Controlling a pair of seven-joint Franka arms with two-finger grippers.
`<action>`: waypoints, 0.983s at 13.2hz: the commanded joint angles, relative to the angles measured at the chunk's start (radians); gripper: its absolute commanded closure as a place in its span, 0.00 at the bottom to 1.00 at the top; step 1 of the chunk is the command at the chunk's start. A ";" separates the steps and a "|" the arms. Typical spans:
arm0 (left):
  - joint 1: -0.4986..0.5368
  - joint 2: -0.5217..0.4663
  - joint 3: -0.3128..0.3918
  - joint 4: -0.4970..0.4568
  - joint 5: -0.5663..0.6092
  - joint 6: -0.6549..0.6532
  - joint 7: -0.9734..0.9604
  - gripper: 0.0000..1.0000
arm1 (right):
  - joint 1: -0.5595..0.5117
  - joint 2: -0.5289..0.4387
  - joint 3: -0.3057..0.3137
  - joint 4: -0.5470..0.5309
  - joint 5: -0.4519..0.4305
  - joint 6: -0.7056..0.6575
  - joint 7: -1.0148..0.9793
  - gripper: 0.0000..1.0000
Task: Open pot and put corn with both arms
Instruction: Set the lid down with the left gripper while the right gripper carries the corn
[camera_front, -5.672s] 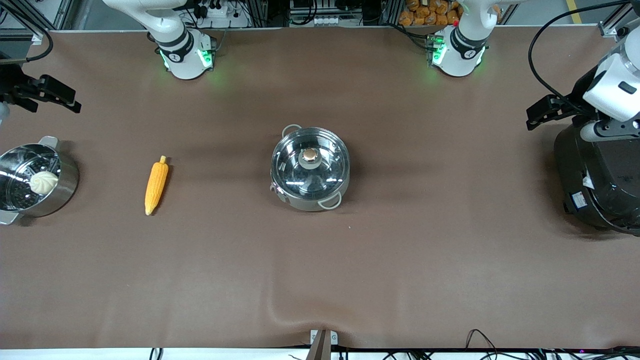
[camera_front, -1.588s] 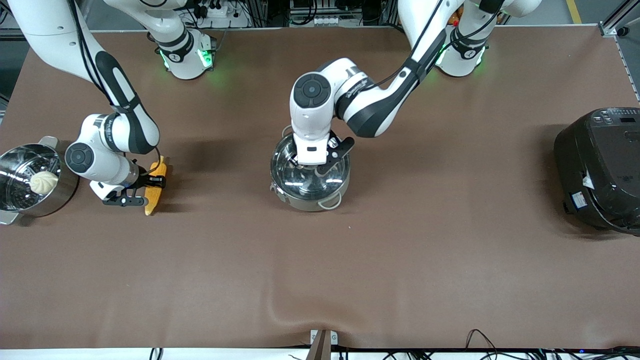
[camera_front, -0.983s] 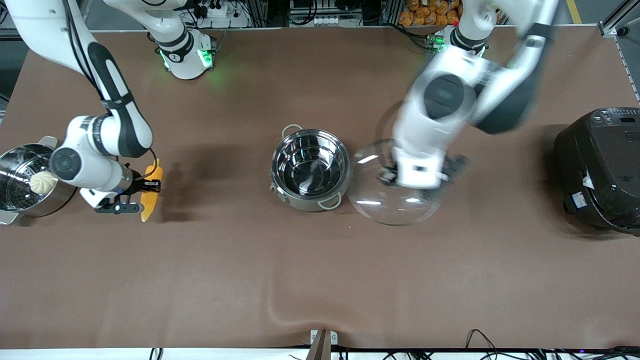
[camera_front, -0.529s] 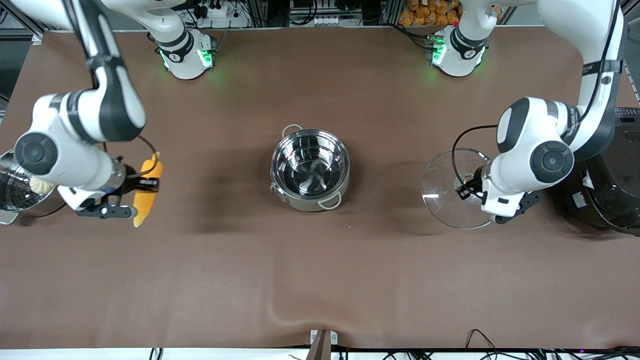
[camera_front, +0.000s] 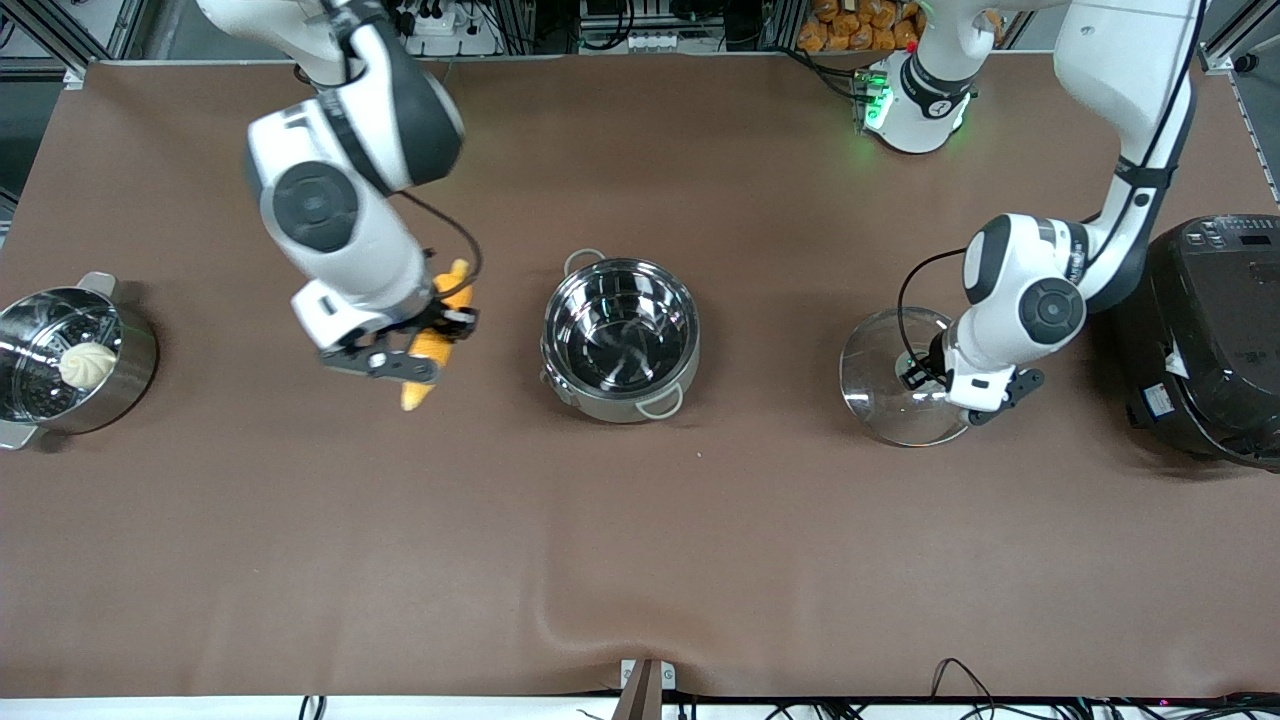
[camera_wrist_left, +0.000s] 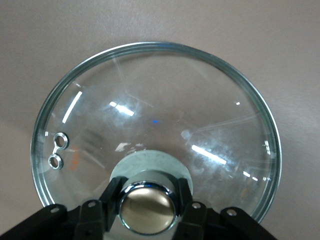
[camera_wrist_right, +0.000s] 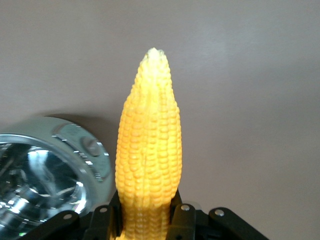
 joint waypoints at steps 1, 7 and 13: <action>0.027 -0.042 -0.008 -0.077 -0.002 0.089 0.037 1.00 | 0.062 0.049 -0.011 0.022 0.021 0.035 0.080 0.95; 0.066 -0.103 -0.005 -0.024 -0.002 0.036 0.140 0.00 | 0.206 0.157 -0.012 0.022 0.058 0.234 0.332 0.94; 0.115 -0.151 -0.003 0.390 -0.012 -0.451 0.384 0.00 | 0.260 0.224 -0.012 0.022 0.056 0.345 0.441 0.81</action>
